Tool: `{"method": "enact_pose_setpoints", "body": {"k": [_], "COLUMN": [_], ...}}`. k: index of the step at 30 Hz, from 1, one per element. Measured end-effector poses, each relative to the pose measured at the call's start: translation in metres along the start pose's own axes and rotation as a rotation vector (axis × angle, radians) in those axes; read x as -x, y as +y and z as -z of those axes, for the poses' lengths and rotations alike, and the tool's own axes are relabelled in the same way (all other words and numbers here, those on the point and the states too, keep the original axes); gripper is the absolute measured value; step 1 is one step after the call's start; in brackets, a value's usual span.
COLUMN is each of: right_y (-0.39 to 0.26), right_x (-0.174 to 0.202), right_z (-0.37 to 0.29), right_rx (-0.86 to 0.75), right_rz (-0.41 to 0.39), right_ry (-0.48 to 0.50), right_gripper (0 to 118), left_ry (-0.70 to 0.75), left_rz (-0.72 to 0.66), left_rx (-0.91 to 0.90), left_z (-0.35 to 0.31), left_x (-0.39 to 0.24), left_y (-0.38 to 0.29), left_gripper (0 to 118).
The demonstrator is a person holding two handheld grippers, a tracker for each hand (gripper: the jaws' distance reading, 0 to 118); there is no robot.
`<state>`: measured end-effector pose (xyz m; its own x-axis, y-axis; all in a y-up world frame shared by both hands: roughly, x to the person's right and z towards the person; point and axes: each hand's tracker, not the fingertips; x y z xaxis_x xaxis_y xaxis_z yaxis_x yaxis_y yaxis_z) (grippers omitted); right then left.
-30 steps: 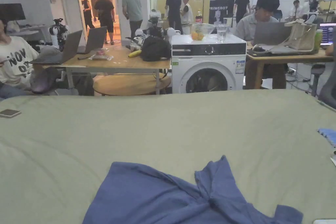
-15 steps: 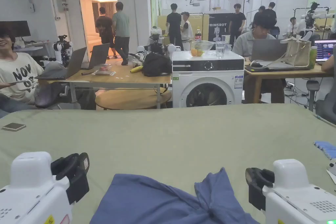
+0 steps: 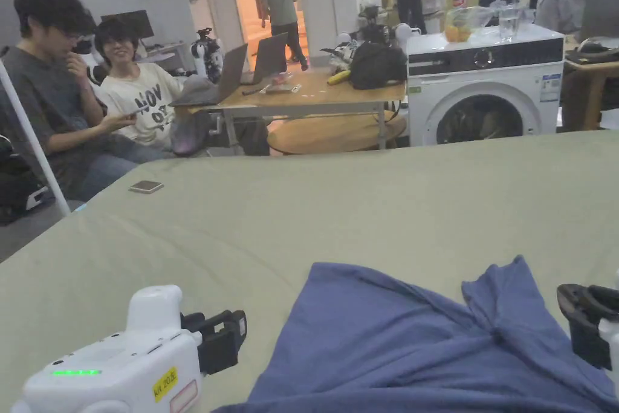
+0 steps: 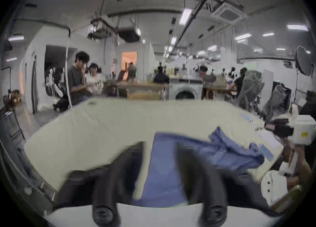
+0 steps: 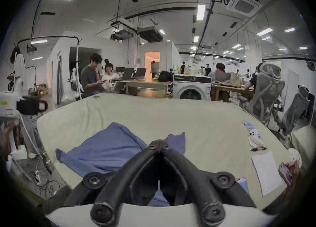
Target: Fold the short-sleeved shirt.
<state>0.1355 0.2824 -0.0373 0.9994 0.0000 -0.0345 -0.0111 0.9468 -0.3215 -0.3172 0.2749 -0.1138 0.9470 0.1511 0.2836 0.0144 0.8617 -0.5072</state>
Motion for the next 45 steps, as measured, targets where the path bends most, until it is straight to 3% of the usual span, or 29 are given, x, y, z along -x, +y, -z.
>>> {"method": "enact_pose_setpoints", "body": {"k": [1, 3, 11, 12, 13, 14, 21, 22, 25, 26, 27, 31, 32, 33, 34, 36, 37, 39, 41, 45], "right_y": [-0.003, -0.01, -0.024, -0.025, -0.027, -0.028, -0.007, -0.001, 0.007, 0.006, 0.002, -0.024, -0.029, -0.025, -0.021, -0.015, -0.011, 0.004, 0.023, 0.068], "right_x": [-0.002, -0.006, -0.016, -0.017, -0.019, -0.022, -0.063, -0.073, -0.095, -0.1, -0.104, -0.101, -0.098, -0.097, -0.096, -0.099, -0.101, -0.1, -0.1, -0.104], "right_z": [0.001, 0.005, 0.01, 0.011, 0.011, 0.013, 0.069, 0.089, 0.163, 0.186, 0.209, 0.266, 0.266, 0.26, 0.252, 0.244, 0.239, 0.218, 0.194, 0.137], "right_rx": [0.016, 0.042, 0.102, 0.108, 0.114, 0.119, 0.227, 0.251, 0.446, 0.507, 0.551, 0.77, 0.78, 0.721, 0.713, 0.694, 0.662, 0.573, 0.482, 0.293], "right_rz": [0.014, 0.047, 0.061, 0.06, 0.061, 0.066, 0.182, 0.214, 0.299, 0.308, 0.322, 0.235, 0.23, 0.215, 0.215, 0.221, 0.233, 0.212, 0.185, 0.162], "right_ry": [0.007, 0.022, 0.019, 0.015, 0.008, 0.007, -0.005, -0.009, -0.019, -0.016, -0.002, -0.059, -0.064, -0.051, -0.038, -0.026, -0.024, -0.033, -0.021, -0.015], "right_gripper": [0, 0, 0, 0, 0, 0, 0, 12, 79, 80, 80, 79, 71, 51, 14, 10, 0, 0, 0, 0], "left_ry": [0.006, 0.035, -0.009, -0.004, -0.006, 0.014, 0.048, 0.06, 0.084, 0.085, 0.086, 0.081, 0.068, 0.068, 0.066, 0.059, 0.054, 0.028, -0.025, -0.041], "left_rz": [-0.06, -0.124, -0.137, -0.098, -0.083, -0.056, -0.001, 0.023, 0.063, 0.062, 0.059, 0.041, 0.024, 0.02, 0.019, 0.005, -0.001, -0.036, -0.081, -0.061], "left_rx": [0.054, 0.139, 0.334, 0.363, 0.353, 0.355, 0.414, 0.419, 0.416, 0.418, 0.419, 0.426, 0.433, 0.434, 0.432, 0.427, 0.428, 0.404, 0.187, -0.073], "left_z": [0.009, 0.024, 0.068, 0.073, 0.075, 0.077, 0.086, 0.087, 0.088, 0.088, 0.088, 0.088, 0.089, 0.089, 0.089, 0.089, 0.089, 0.082, 0.05, -0.003], "left_x": [0.013, 0.026, 0.028, 0.024, 0.02, 0.016, 0.01, 0.007, 0.003, 0.003, 0.005, 0.008, 0.008, 0.008, 0.009, 0.011, 0.013, 0.017, 0.015, -0.005], "left_y": [-0.012, -0.032, -0.077, -0.078, -0.08, -0.08, -0.074, -0.075, -0.073, -0.073, -0.073, -0.071, -0.072, -0.072, -0.073, -0.074, -0.073, -0.072, -0.066, -0.011], "left_gripper": [51, 50, 50, 45, 19, 1, 1, 1, 1, 1, 1, 1, 1, 1, 1, 1, 1, 1, 1, 1]}}
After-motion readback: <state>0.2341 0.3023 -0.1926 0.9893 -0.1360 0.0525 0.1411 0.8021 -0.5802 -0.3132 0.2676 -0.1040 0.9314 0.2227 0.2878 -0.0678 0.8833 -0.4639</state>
